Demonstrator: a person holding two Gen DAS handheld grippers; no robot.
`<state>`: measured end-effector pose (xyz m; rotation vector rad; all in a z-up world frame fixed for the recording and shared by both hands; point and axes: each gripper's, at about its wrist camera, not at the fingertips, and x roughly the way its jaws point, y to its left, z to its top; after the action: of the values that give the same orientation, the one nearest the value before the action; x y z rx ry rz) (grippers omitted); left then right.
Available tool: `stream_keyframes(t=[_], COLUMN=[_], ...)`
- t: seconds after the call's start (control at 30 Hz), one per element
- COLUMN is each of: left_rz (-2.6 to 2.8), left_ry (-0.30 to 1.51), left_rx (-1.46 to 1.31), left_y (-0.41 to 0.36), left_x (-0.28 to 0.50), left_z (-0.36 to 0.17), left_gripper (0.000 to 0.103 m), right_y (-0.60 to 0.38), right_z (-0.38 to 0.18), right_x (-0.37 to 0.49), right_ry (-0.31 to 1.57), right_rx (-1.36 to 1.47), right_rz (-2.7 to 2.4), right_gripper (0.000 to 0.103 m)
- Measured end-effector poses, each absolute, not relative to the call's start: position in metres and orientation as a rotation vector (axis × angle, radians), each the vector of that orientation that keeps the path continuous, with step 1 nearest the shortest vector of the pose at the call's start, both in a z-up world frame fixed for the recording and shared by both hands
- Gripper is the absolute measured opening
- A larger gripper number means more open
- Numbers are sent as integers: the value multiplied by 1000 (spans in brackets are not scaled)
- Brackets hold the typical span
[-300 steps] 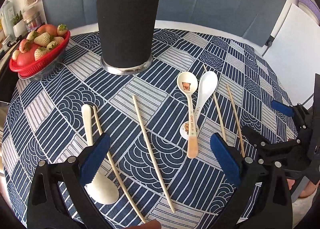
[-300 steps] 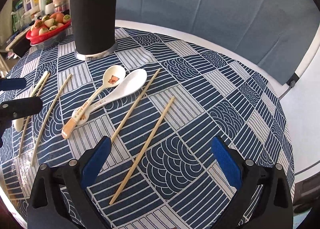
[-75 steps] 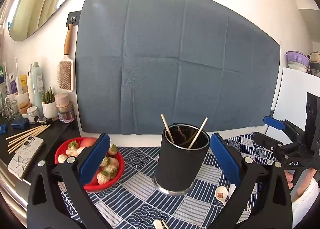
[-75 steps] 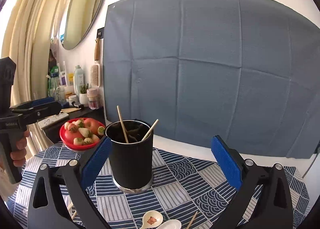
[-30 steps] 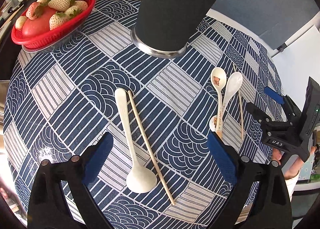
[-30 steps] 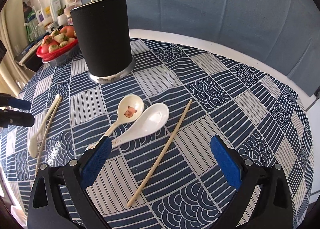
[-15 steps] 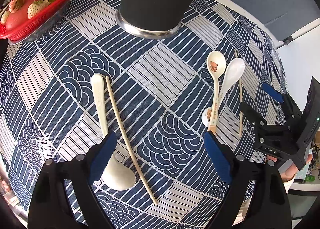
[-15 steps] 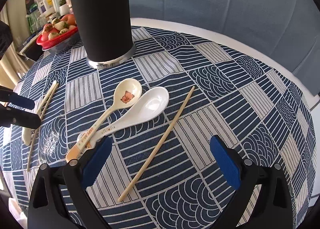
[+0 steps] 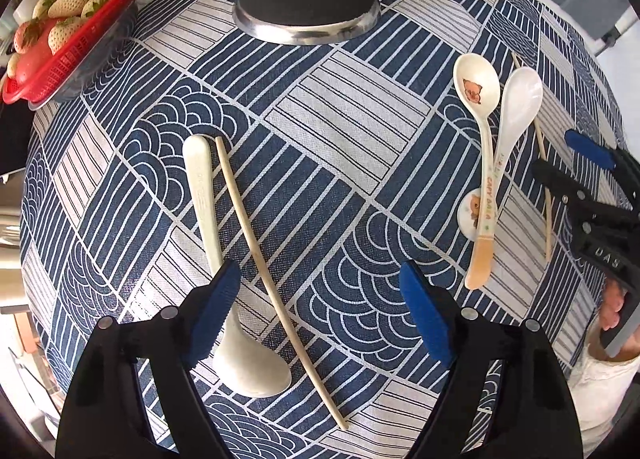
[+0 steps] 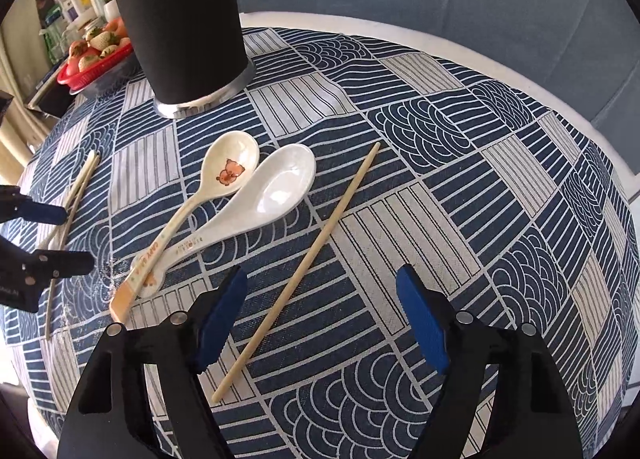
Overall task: Organize utensils
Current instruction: 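Close the left tool on the chopstick beside the ladle while the right tool grasps another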
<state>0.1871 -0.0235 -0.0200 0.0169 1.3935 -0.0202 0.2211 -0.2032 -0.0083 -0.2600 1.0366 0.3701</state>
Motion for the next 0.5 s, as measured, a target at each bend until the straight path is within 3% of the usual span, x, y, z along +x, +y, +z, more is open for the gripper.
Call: stream_keyframes(t=[0.1,0.2,0.27,0.3,0.37,0.43,0.5], left_rz=[-21,-24,-24,-22,-27,-39,-46], left_ry=[1360,1337,1325,1320,1318,1329,1337], left_rx=[25,25,20,17,16,0,-9], left_y=[-27,-25,-20,-18,-13,-9,-7], left_x=[183,177,173,172,170,169,169], left_z=[-19,-16,-14,-13,-11,-11,-11], left_gripper=[76,66,48,44,20,9,8], right_y=[-205,-206,-207,-209,-211,-213,-218], right_z=[-9,-8,-5,-4,-4,-4,-3], right_x=[224,223,220,220,218,217,215], right_ry=[1065,1067,1062,1063,1061,1060,1063], right_rx=[-230,-219,-222,-223,-238,-250,-255], right_rz=[361,361,369,369,366,358,340], right_gripper=[70,59,37,30,9,6,5])
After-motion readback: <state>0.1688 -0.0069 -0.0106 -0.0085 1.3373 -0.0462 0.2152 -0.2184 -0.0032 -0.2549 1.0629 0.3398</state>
